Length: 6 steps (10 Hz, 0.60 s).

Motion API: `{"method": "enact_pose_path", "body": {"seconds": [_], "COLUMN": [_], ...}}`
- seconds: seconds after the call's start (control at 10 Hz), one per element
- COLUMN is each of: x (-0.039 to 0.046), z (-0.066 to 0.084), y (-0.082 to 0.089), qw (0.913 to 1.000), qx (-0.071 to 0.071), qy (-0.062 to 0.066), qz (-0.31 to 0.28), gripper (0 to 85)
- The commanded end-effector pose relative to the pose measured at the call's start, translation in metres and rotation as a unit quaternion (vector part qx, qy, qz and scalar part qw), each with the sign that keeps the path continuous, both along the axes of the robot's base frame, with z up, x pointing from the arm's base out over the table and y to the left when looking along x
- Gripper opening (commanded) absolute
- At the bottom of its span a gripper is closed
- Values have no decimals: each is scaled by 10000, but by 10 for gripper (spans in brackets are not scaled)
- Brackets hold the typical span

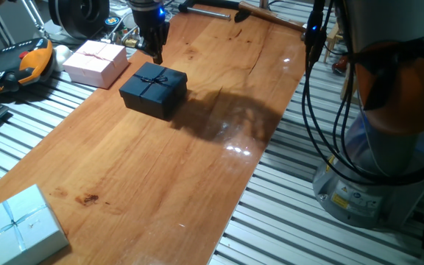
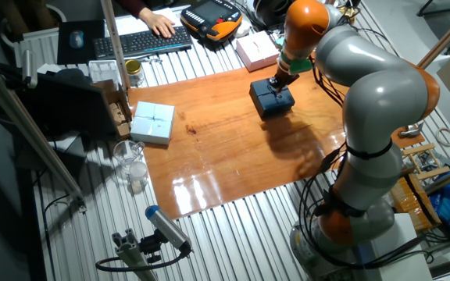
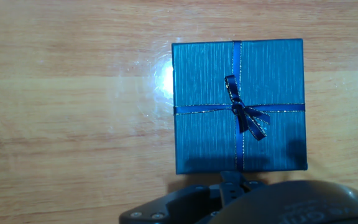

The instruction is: Cover the box

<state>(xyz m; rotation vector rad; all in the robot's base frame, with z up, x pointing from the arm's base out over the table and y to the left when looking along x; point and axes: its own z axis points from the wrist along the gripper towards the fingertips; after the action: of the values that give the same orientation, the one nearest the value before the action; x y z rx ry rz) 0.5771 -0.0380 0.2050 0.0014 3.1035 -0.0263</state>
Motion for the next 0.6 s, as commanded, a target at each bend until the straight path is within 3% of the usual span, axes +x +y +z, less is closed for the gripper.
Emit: {"method": "enact_pose_path", "body": {"seconds": [0.0,0.5], "x": [5,18], "z": [2,-19], "y": [7,19], "qw": [10000,10000], "qx": [-45,-82], "qy": [-20,-13], "qz": [1,-29], "gripper": [0,0]}}
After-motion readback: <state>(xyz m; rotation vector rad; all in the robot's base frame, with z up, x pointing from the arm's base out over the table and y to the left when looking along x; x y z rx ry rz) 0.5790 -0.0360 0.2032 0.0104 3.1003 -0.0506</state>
